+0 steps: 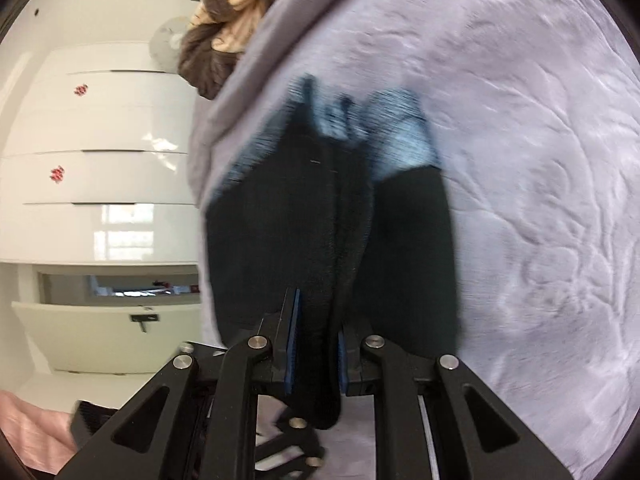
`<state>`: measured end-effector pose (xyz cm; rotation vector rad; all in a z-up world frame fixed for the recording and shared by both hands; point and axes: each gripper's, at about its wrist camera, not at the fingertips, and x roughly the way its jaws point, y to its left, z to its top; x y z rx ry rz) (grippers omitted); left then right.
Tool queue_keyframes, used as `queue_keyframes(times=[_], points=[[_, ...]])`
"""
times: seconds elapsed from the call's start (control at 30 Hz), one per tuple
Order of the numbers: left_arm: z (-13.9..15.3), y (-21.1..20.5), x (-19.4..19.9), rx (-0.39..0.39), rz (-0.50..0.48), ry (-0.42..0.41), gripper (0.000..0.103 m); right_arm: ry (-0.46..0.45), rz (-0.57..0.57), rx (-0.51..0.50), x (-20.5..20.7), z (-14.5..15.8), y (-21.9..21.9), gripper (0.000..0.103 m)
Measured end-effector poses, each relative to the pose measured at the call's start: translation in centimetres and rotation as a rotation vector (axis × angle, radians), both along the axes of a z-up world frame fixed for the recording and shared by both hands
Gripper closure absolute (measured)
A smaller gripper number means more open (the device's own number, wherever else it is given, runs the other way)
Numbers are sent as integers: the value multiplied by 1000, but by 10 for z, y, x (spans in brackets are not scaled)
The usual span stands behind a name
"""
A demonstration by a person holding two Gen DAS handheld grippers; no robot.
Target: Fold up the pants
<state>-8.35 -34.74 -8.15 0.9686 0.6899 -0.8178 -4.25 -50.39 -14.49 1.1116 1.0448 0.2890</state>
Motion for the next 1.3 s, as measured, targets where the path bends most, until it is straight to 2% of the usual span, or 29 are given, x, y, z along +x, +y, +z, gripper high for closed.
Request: queue_keyframes(times=[0.07, 0.13, 0.23, 0.33, 0.4, 0.47, 0.5, 0.53, 0.67, 0.73, 0.8, 0.83, 0.87, 1.0, 1.1, 1.2, 1.3], points=[[7, 8, 6, 3, 16, 21, 44, -6, -1, -39, -4, 6, 4, 85], [14, 18, 16, -16, 42, 84, 32, 7, -6, -79, -5, 14, 10, 84], [28, 36, 19, -46, 68, 137, 31, 29, -21, -172, -15, 26, 15, 83], [41, 61, 37, -68, 174, 259, 11, 54, -18, -320, -17, 37, 25, 77], [46, 79, 57, -82, 286, 334, 11, 89, -15, -411, -16, 43, 30, 75], [47, 94, 73, -75, 381, 396, 11, 126, -26, -461, -16, 47, 32, 70], [46, 101, 80, -75, 422, 418, 11, 148, -34, -485, -18, 50, 33, 64], [46, 109, 87, -77, 472, 437, 11, 173, -41, -510, -21, 54, 35, 57], [47, 132, 101, -75, 579, 454, 11, 225, -52, -539, -43, 66, 40, 50], [47, 140, 107, -75, 609, 467, 11, 241, -52, -555, -56, 73, 44, 34], [46, 146, 111, -77, 641, 490, 11, 248, -52, -561, -60, 80, 53, 28], [47, 149, 114, -82, 658, 499, 5, 253, -49, -564, -58, 83, 58, 26], [48, 152, 117, -83, 677, 500, 0, 257, -47, -566, -61, 85, 61, 25], [54, 159, 117, -80, 697, 489, 0, 262, -41, -570, -58, 95, 81, 21], [55, 158, 119, -56, 703, 492, 0, 260, -38, -598, -56, 101, 92, 11], [57, 161, 119, -42, 709, 487, 0, 271, -21, -671, -50, 106, 104, 11], [58, 163, 121, -41, 720, 500, 0, 277, -11, -701, -46, 110, 111, 11]])
